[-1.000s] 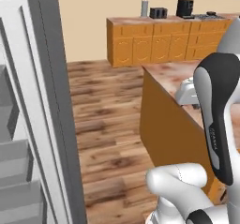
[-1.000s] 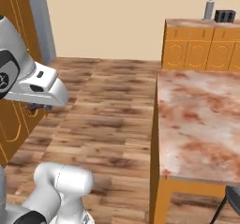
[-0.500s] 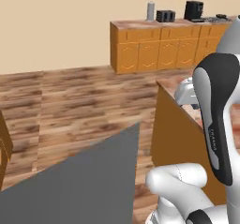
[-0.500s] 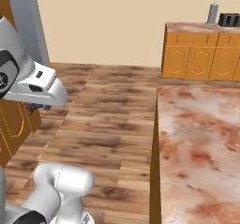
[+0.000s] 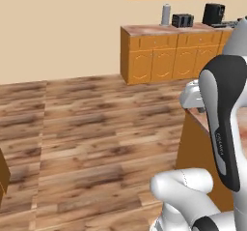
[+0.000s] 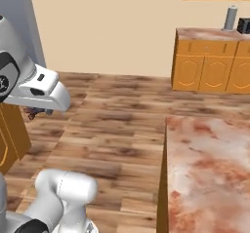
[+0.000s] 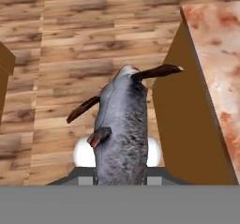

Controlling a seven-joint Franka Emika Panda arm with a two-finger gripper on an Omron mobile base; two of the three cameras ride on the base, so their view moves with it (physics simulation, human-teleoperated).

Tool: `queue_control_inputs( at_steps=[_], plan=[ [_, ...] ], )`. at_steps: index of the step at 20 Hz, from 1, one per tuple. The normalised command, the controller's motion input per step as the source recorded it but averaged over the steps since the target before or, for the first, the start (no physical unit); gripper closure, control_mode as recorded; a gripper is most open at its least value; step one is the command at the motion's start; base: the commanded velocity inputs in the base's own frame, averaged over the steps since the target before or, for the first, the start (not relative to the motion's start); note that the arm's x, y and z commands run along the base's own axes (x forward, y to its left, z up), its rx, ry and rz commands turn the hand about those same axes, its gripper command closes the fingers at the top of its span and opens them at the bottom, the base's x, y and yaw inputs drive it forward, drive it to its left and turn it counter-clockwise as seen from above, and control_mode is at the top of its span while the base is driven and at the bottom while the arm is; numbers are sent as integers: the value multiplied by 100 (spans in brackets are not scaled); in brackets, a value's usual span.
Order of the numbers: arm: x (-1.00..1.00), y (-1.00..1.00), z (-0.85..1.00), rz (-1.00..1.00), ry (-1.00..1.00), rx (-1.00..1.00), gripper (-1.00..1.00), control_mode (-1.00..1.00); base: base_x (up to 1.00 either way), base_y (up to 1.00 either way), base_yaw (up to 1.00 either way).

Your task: Retrieve the fish from the fridge and place it on the saucepan with marinade on the stove.

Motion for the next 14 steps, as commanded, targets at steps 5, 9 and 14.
queue_control_inputs(
  at_steps=[5, 9, 14],
  plan=[
    [0, 0, 0, 0, 0, 0, 100, 100, 100, 0, 0],
    [0, 0, 0, 0, 0, 0, 100, 100, 100, 10, 0],
    [0, 0, 0, 0, 0, 0, 100, 100, 100, 26, 0]
  ],
)
